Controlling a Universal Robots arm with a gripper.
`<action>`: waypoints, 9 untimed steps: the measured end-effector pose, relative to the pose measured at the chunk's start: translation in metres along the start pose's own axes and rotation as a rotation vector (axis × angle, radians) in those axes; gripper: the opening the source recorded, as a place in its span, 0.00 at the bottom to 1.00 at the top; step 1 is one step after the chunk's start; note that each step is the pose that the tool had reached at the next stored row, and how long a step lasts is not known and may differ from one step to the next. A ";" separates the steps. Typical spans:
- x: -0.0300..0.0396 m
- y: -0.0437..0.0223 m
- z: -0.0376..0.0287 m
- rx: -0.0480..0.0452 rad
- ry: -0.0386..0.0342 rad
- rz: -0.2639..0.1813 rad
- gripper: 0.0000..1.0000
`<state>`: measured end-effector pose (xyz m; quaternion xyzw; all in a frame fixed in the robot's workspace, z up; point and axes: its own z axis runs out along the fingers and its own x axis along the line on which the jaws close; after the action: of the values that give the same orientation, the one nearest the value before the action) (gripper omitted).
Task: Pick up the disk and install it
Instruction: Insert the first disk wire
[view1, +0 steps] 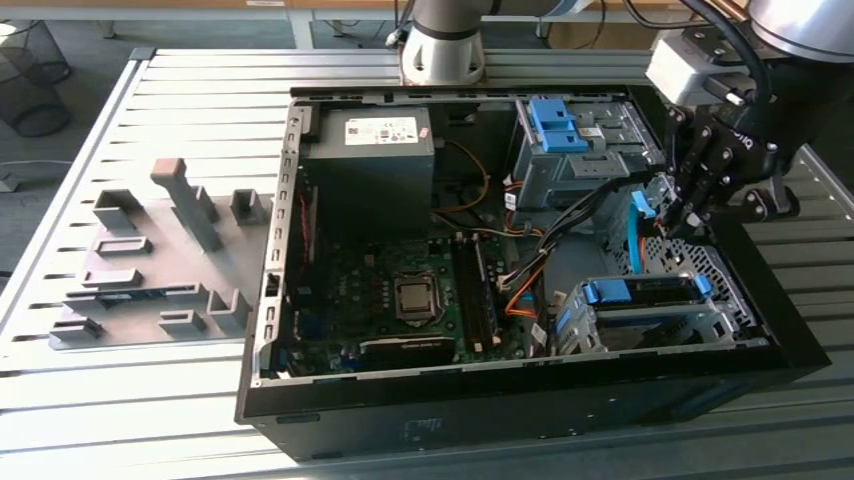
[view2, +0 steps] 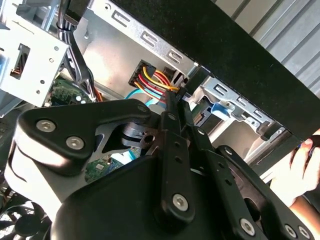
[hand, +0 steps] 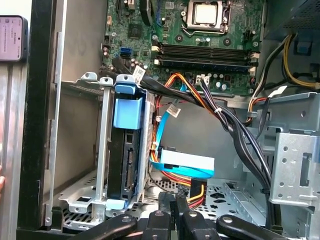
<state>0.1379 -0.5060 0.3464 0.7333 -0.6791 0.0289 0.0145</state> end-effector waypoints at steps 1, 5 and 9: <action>-0.0002 0.0025 -0.0003 0.0008 -0.0002 0.000 0.16; -0.0004 0.0074 -0.0024 0.0016 -0.0006 0.000 0.16; -0.0004 0.0074 -0.0026 0.0015 -0.0004 0.001 0.16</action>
<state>0.1304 -0.5060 0.3488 0.7329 -0.6796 0.0292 0.0138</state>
